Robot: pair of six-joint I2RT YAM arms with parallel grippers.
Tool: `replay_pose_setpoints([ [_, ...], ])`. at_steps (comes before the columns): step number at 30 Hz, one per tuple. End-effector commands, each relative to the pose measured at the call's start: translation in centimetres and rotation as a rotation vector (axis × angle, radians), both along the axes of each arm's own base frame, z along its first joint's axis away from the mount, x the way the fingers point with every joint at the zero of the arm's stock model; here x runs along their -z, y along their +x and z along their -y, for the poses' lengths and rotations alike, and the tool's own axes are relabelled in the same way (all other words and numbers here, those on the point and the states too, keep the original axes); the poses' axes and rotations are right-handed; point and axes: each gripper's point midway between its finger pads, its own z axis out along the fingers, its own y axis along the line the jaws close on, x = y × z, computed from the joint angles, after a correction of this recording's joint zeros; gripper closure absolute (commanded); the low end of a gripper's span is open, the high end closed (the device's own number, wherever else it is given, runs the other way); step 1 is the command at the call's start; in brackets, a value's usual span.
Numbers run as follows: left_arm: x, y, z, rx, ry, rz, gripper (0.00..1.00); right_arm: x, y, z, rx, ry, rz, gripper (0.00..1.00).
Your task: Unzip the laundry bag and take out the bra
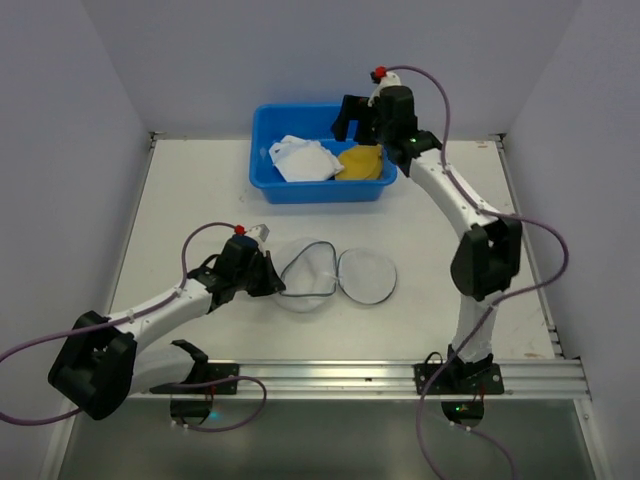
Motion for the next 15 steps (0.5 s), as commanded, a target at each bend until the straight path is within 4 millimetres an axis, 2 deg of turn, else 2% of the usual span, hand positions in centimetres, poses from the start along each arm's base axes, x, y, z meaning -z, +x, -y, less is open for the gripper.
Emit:
replay_pose_setpoints([
  [1,-1.7,1.7,0.6,-0.004,-0.020,0.069,1.00,-6.9,-6.7,4.5,0.114,0.024,0.062,0.01],
  [3,-1.6,1.7,0.5,-0.005,-0.014,0.069,1.00,-4.9,-9.7,5.5,0.137,0.056,-0.029,0.01],
  [4,-1.5,1.7,0.5,-0.005,-0.011,0.068,1.00,-0.8,-11.6,6.2,0.153,0.036,-0.118,0.01],
  [5,-1.5,1.8,0.4,-0.007,-0.007,0.070,1.00,-1.5,-13.6,6.9,0.176,0.076,-0.121,0.01],
  [6,-1.4,1.8,0.3,-0.010,-0.002,0.068,1.00,-0.4,-14.8,7.7,0.201,0.079,-0.144,0.01],
  [7,-1.5,1.8,0.3,-0.011,0.001,0.072,1.00,3.6,-16.7,8.7,0.230,0.049,-0.225,0.01],
  [8,-1.4,1.9,0.1,-0.015,0.010,0.073,1.00,3.5,-18.1,9.6,0.269,0.075,-0.222,0.01],
  [9,-1.5,1.9,0.0,-0.017,0.013,0.077,1.00,4.7,-19.1,10.2,0.288,0.074,-0.243,0.01],
  [10,-1.5,2.0,0.0,-0.022,0.014,0.078,1.00,8.2,-20.9,11.1,0.311,0.044,-0.309,0.01],
  [11,-1.5,2.0,-0.1,-0.025,0.018,0.081,1.00,9.4,-21.9,11.7,0.336,0.045,-0.336,0.01],
  [12,-1.5,2.2,-0.1,-0.029,0.018,0.086,1.00,9.8,-22.8,12.1,0.349,0.050,-0.341,0.02],
  [13,-1.4,2.2,-0.2,-0.031,0.022,0.085,1.00,12.4,-24.4,12.6,0.354,0.027,-0.398,0.02],
  [15,-1.2,2.3,-0.2,-0.037,0.027,0.082,1.00,14.2,-26.1,12.5,0.343,0.043,-0.449,0.06],
])
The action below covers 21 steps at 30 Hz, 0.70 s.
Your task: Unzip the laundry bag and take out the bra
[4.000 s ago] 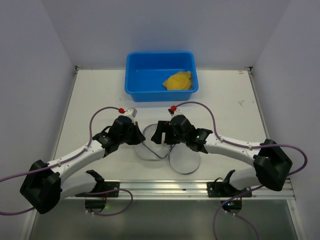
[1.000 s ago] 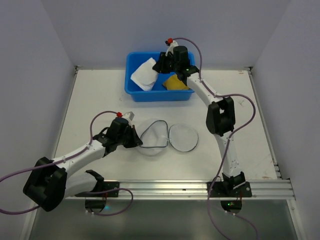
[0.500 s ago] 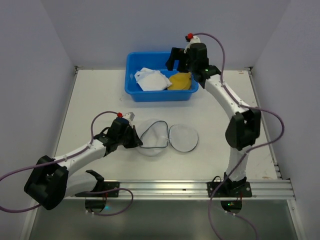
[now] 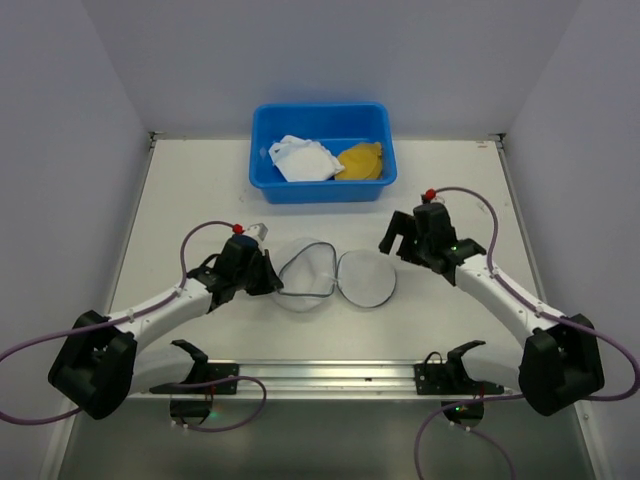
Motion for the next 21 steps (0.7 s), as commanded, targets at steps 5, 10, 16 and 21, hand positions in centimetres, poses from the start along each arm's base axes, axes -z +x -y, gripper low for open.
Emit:
replay_pose_setpoints([
  [5,-1.2,2.0,0.5,-0.010,-0.005,0.057,1.00,6.7,-5.3,0.5,0.055,0.070,-0.188,0.17],
  [10,-1.5,2.2,0.5,-0.013,0.004,0.062,1.00,8.3,-5.4,-0.1,0.044,0.081,-0.240,0.28],
  [16,-1.6,2.2,0.4,-0.015,0.007,0.063,1.00,9.5,-5.3,-1.0,0.024,0.090,-0.315,0.38],
  [21,-1.5,2.2,0.2,-0.020,0.017,0.063,1.00,10.8,-5.7,-1.4,0.012,0.089,-0.374,0.49],
])
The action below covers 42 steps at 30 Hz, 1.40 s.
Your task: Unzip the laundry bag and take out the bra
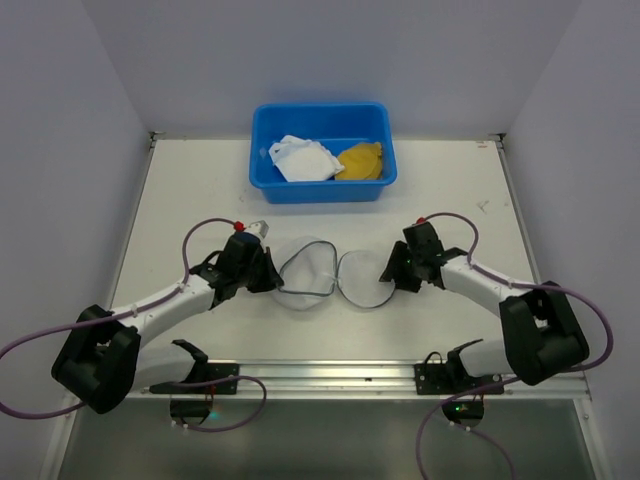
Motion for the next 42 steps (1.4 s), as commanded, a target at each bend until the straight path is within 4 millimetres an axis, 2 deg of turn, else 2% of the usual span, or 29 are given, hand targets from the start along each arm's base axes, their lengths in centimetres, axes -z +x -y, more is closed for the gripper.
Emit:
replay_pose_setpoints([
  [1,-1.4,1.5,0.2,-0.009,0.001,0.060,1.00,-0.1,0.5,-0.9,-0.003,0.032,-0.015,0.53],
  [2,-1.3,1.4,0.1,-0.007,0.005,0.059,1.00,0.0,0.5,-0.9,-0.006,0.032,-0.017,0.64],
  [4,-1.2,1.5,0.1,-0.006,0.008,0.056,1.00,-0.4,0.8,-0.8,-0.001,0.026,-0.004,0.76],
  [5,-1.2,1.5,0.1,-0.009,0.009,0.056,1.00,-0.6,0.6,-0.5,-0.003,0.009,-0.007,0.88],
  [7,-1.3,1.6,0.0,-0.012,0.017,0.050,1.00,-2.3,1.3,0.5,0.009,-0.037,0.057,1.00],
  [8,-1.3,1.7,0.1,-0.010,0.017,0.050,1.00,-2.6,0.9,1.4,0.008,-0.083,0.056,1.00],
  [10,-1.3,2.0,0.3,-0.008,0.018,0.056,1.00,-5.2,1.8,2.7,0.021,-0.144,0.144,1.00],
  [12,-0.9,2.5,0.7,0.001,0.021,0.043,1.00,-6.8,1.5,3.8,0.012,-0.196,0.170,1.00],
  [13,-0.7,2.6,1.1,0.008,0.016,0.033,1.00,-8.9,2.1,3.9,0.013,-0.191,0.232,1.00],
  [14,-1.0,2.9,2.0,0.028,-0.007,0.036,1.00,-9.6,2.0,4.4,-0.002,-0.221,0.252,1.00],
  [15,-0.4,2.9,2.5,0.037,-0.003,0.019,1.00,-11.0,2.5,4.4,-0.003,-0.224,0.289,1.00],
  [17,-0.8,3.2,4.3,0.061,-0.018,0.036,1.00,-12.4,2.5,4.5,-0.038,-0.243,0.327,1.00],
  [18,0.0,3.2,4.8,0.068,-0.011,0.016,1.00,-13.7,2.7,4.0,-0.053,-0.231,0.349,1.00],
  [19,0.1,2.8,5.8,0.086,-0.021,0.008,1.00,-14.1,2.5,3.8,-0.081,-0.234,0.354,1.00],
  [20,-0.4,3.4,6.7,0.093,-0.037,0.020,1.00,-14.7,2.5,3.4,-0.101,-0.228,0.367,1.00],
  [21,0.2,3.4,7.3,0.100,-0.035,0.006,1.00,-15.2,2.4,2.7,-0.128,-0.230,0.379,1.00],
  [22,0.2,3.0,8.3,0.118,-0.044,0.002,1.00,-16.5,2.7,2.4,-0.136,-0.234,0.410,1.00],
  [23,-0.4,3.4,9.3,0.127,-0.060,0.016,1.00,-16.8,2.8,2.2,-0.153,-0.257,0.416,1.00],
  [25,0.0,2.9,10.4,0.139,-0.061,-0.004,1.00,-17.8,3.0,1.6,-0.175,-0.308,0.447,1.00],
  [26,-0.6,3.5,11.3,0.142,-0.095,0.023,1.00,-18.0,3.1,1.1,-0.191,-0.310,0.447,1.00],
  [29,-0.7,3.5,12.0,0.130,-0.140,0.021,1.00,-18.3,3.3,-2.0,-0.268,-0.260,0.453,1.00],
  [33,-0.2,2.9,11.6,0.108,-0.160,0.013,1.00,-18.3,3.0,-7.9,-0.407,-0.079,0.473,1.00],
  [34,0.0,2.8,11.5,0.102,-0.165,0.008,1.00,-18.6,3.1,-10.2,-0.458,0.018,0.486,1.00],
  [40,1.0,1.8,10.8,0.091,-0.180,-0.008,1.00,-16.4,2.9,-16.5,-0.626,0.210,0.464,1.00],
  [42,1.3,1.4,10.5,0.090,-0.180,-0.010,1.00,-14.5,2.3,-18.2,-0.695,0.243,0.424,1.00],
])
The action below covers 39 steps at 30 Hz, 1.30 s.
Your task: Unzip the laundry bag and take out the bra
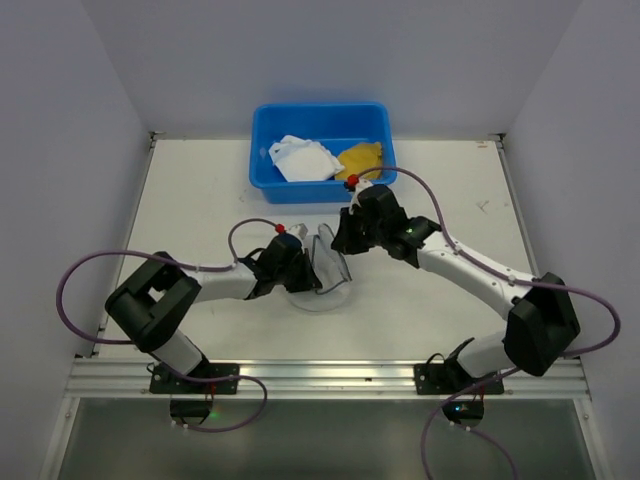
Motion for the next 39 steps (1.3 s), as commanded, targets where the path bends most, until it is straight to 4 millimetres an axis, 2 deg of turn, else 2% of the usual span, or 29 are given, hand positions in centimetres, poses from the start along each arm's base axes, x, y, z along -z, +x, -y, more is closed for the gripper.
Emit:
replay_pose_setpoints([
  [1,-1.8,0.5,0.7,-0.012,-0.077,0.052,1.00,0.0,-0.9,-5.0,-0.188,0.140,-0.003,1.00],
  [2,-1.6,0.3,0.5,-0.013,-0.074,0.051,1.00,1.6,-1.0,-5.5,-0.206,0.123,-0.037,1.00],
  [3,-1.5,0.2,0.3,-0.016,-0.072,0.049,1.00,2.1,-1.4,-6.3,-0.233,0.118,-0.047,1.00],
  [5,-1.6,-0.2,-0.1,-0.016,-0.077,0.050,1.00,3.6,-1.4,-6.6,-0.236,0.079,-0.058,1.00],
  [6,-1.8,-0.3,-0.2,-0.016,-0.081,0.052,1.00,4.8,-1.4,-6.6,-0.226,0.053,-0.074,1.00],
  [9,-3.0,-0.6,-1.4,-0.039,-0.082,0.080,1.00,5.9,-1.2,-5.6,-0.179,0.016,-0.076,1.00],
  [10,-3.0,-0.4,-2.2,-0.064,-0.065,0.092,0.99,5.9,-1.2,-5.3,-0.173,0.005,-0.069,1.00],
  [12,-4.6,-0.4,-3.5,-0.094,-0.058,0.132,0.92,5.8,-1.1,-4.7,-0.159,-0.016,-0.055,1.00],
  [13,-4.9,-0.1,-4.4,-0.122,-0.036,0.152,0.85,5.9,-1.0,-4.4,-0.156,-0.030,-0.045,1.00],
  [15,-5.9,-0.3,-5.7,-0.147,-0.031,0.174,0.78,5.8,-1.1,-4.3,-0.161,-0.032,-0.041,1.00],
  [17,-5.9,-1.0,-7.2,-0.166,-0.010,0.163,0.71,5.6,-1.1,-4.6,-0.169,-0.019,-0.040,1.00],
  [21,-5.4,-1.3,-8.9,-0.199,0.006,0.156,0.59,5.7,-1.2,-4.8,-0.177,-0.007,-0.044,1.00],
  [24,-4.5,-1.1,-9.8,-0.230,-0.003,0.141,0.52,5.6,-1.3,-4.9,-0.182,-0.004,-0.044,1.00],
  [26,-3.8,-1.0,-9.8,-0.235,-0.019,0.127,0.52,5.4,-1.3,-5.0,-0.188,0.003,-0.043,1.00],
  [28,-3.9,-0.2,-9.3,-0.234,-0.055,0.139,0.52,5.2,-1.4,-5.1,-0.190,0.009,-0.042,1.00],
  [30,-2.7,-0.1,-8.8,-0.222,-0.045,0.102,0.54,4.7,-1.3,-5.1,-0.193,0.014,-0.034,1.00],
  [33,-1.8,0.1,-7.3,-0.183,-0.092,0.070,0.63,4.1,-1.4,-5.0,-0.192,0.011,-0.024,1.00],
  [36,-1.2,0.1,-5.9,-0.162,-0.156,0.037,0.88,3.6,-1.3,-4.4,-0.172,-0.007,-0.017,1.00],
  [39,-1.4,0.2,-5.1,-0.148,-0.197,0.029,1.00,2.5,-1.3,-3.7,-0.159,-0.031,0.000,1.00],
])
